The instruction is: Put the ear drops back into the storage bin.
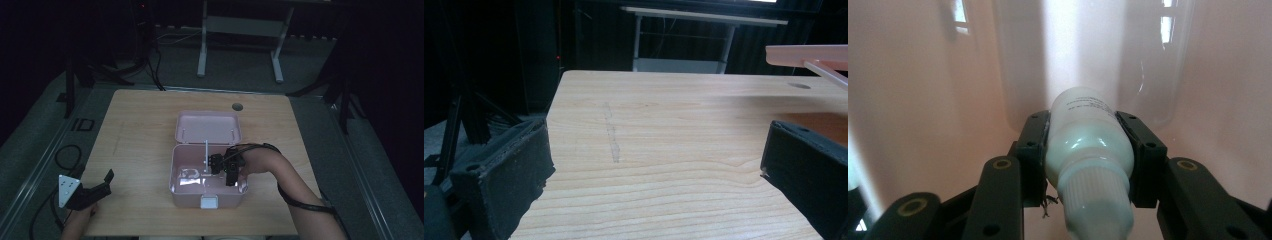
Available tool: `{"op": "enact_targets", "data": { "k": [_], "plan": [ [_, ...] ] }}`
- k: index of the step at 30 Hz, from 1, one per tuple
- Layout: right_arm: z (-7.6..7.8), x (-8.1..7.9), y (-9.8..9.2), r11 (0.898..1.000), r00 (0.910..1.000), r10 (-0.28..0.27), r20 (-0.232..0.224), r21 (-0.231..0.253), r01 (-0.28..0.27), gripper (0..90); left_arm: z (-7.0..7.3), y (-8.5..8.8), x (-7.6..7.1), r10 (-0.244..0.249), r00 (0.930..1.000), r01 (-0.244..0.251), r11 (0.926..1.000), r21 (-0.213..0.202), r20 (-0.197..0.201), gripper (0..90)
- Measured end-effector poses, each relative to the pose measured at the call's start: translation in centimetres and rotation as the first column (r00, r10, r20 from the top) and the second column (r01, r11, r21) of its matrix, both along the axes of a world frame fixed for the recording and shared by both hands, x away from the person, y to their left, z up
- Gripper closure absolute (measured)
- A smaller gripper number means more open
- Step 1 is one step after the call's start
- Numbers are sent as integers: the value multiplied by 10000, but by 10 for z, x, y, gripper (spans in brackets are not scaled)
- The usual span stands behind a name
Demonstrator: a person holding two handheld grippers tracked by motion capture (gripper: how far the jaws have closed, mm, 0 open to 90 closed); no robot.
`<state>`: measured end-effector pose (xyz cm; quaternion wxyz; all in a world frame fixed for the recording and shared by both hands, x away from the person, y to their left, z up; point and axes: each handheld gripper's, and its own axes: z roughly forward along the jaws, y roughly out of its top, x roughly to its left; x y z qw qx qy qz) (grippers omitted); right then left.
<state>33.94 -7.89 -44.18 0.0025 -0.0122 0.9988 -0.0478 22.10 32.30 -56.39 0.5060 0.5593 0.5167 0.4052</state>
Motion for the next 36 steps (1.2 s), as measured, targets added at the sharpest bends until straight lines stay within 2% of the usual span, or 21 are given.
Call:
{"op": "enact_targets", "data": {
  "k": [5, 14, 29, 36],
  "plan": [
    [-8, 0, 3, 9999, 9999, 73, -152, -73, -74, 595, 0, 0, 0, 3, 10000, -3, 10000, 5, -10, 4],
    [-24, -2, 4, 9974, 9991, 331, -271, -630, -347, 595, 0, 0, 0, -3, 10000, 3, 10000, -1, -5, 4],
    [-42, 2, 4, 9979, 9995, 246, -179, -593, -256, 594, 0, 0, 0, -4, 10000, 4, 10000, -1, 1, 4],
    [-45, 4, 5, 9970, 9997, 111, -195, -770, -126, 594, 0, 0, 0, -12, 10000, 12, 10000, 10, 2, 4]
  ]
}}
